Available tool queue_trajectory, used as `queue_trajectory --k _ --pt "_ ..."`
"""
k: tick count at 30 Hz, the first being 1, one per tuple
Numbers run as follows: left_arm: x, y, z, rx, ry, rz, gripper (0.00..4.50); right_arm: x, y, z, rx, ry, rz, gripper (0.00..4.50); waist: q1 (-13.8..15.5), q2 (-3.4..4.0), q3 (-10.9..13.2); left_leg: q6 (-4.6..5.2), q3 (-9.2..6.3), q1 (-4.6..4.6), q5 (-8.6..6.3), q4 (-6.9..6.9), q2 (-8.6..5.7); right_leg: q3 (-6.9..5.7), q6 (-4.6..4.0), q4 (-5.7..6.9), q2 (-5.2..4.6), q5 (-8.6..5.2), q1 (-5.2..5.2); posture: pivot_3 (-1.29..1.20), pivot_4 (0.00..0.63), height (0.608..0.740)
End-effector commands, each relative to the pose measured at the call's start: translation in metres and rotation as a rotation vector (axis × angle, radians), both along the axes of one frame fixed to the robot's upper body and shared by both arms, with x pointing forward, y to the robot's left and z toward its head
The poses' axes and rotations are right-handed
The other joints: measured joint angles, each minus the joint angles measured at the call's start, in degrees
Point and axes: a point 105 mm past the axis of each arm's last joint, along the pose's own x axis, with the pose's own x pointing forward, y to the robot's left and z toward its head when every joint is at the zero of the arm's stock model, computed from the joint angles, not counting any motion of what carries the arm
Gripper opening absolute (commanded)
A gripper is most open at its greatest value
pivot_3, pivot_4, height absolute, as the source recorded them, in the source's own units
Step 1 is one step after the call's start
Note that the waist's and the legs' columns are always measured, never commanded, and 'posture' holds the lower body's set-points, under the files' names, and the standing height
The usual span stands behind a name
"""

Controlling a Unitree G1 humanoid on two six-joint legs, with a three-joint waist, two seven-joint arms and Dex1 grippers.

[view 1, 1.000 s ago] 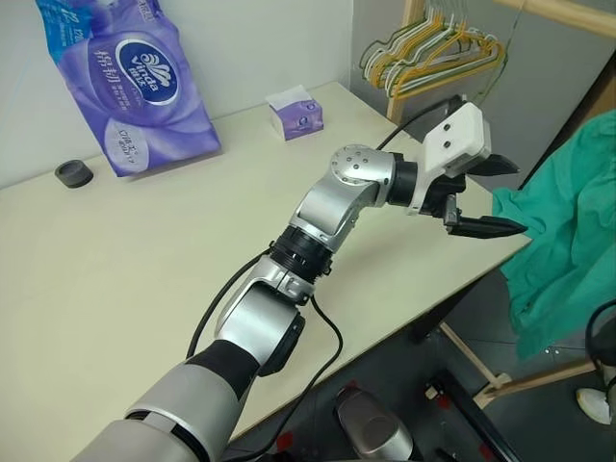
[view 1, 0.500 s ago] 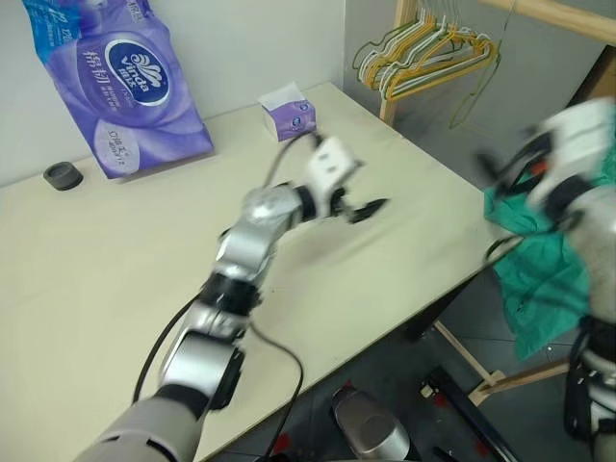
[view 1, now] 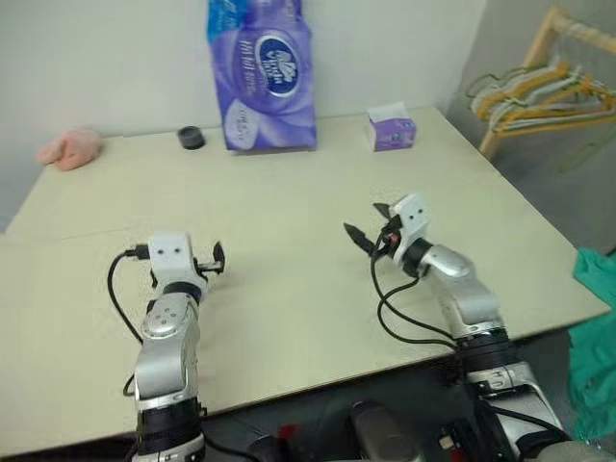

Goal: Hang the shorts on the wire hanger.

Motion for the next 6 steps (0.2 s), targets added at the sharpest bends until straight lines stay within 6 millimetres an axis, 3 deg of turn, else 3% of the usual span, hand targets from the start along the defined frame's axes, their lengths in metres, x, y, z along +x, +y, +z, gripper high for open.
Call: queue_trajectory --k 1,6 --pt "0.0013 0.0019 0.0248 0.025 -0.082 0.020 4.50 0.0048 0.0049 0.0194 0.004 -0.089 0.040 4.48 2.0 0.01 0.0 -0.02 -0.07 -0.02 0.02 0.02 0.00 -0.05 -0.05 0.00 0.01 0.03 0.00 -0.12 0.042 0.740" --pt "0.0043 0.0030 0.0299 0.046 -0.105 0.017 4.50 0.0103 0.0037 0.0169 0.002 -0.086 0.040 4.48 4.7 -0.02 -0.1 -0.17 -0.13 0.00 0.11 0.02 0.02 -0.08 -0.20 0.01 0.08 0.12 -0.02 -0.08 0.062 0.740"
